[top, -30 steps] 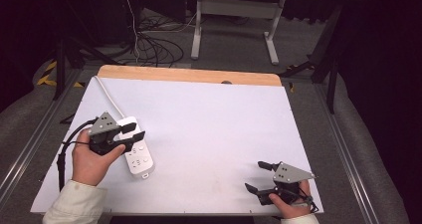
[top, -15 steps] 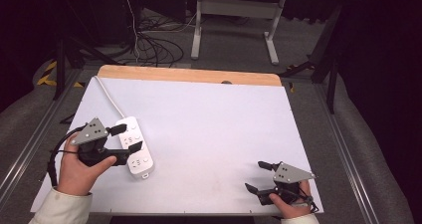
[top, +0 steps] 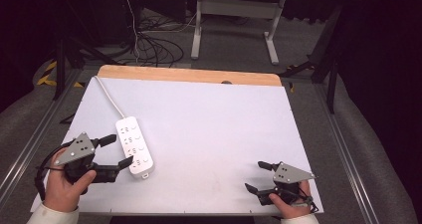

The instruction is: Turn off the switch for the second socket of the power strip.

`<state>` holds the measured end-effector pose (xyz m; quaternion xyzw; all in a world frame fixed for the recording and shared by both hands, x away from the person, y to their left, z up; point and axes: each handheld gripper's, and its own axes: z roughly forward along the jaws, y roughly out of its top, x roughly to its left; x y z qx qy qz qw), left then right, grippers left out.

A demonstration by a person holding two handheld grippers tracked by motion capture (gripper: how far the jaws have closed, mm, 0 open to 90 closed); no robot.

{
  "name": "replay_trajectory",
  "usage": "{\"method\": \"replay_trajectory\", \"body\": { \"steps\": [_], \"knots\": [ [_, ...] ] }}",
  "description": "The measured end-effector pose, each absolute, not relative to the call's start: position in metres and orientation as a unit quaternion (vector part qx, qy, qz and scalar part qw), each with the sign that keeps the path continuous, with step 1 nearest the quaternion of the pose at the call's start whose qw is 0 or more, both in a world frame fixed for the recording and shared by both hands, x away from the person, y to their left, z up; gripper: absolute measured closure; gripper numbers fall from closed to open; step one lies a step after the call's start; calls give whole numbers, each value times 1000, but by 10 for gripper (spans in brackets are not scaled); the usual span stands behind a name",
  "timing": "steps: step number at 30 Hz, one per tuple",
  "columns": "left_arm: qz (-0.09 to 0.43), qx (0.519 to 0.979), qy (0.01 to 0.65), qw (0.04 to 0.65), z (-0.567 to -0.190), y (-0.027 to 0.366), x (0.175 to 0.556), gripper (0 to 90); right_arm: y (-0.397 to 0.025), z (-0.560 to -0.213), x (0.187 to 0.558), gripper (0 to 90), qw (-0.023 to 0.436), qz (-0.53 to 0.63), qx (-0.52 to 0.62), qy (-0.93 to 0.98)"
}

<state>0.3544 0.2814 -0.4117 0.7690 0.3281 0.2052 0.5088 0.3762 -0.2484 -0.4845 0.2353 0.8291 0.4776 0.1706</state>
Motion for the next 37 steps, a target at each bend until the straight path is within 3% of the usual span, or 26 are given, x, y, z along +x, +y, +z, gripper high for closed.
{"method": "replay_trajectory", "body": {
  "steps": [22, 29, 37],
  "knots": [
    [191, 776, 345, 492, -469, 309, 327, 95, -249, -485, 376, 146, 169, 477, 237, 829],
    [213, 777, 346, 481, -486, 311, 324, 91, -250, -485, 376, 137, 168, 476, 235, 830],
    [211, 774, 335, 495, -487, 312, 325, 77, -250, -485, 376, 136, 170, 476, 235, 830]
  ]
}}
